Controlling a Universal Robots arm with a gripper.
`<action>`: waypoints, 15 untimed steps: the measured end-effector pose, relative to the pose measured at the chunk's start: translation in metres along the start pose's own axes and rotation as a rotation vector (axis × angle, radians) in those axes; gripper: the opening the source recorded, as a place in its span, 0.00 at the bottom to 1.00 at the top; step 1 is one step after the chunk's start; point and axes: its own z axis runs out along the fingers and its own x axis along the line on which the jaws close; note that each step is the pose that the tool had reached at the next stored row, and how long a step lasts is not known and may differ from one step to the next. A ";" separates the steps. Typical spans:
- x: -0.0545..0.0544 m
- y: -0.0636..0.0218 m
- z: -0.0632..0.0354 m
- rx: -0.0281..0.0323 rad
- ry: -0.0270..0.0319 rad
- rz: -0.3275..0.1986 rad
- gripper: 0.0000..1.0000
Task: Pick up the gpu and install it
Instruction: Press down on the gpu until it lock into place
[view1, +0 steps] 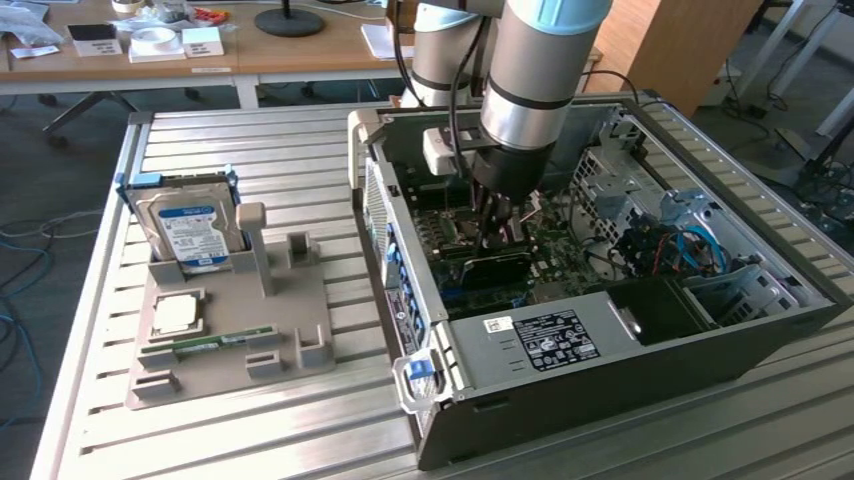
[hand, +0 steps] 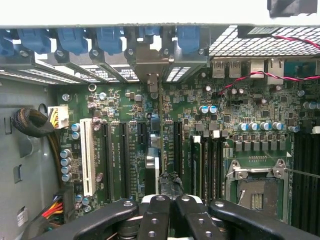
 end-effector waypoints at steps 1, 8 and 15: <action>0.000 0.0000 0.0000 0.0001 0.0000 0.000 0.11; 0.000 0.0000 -0.0018 0.0003 -0.0001 0.000 0.11; 0.001 0.0000 -0.0030 0.0001 0.0001 0.000 0.11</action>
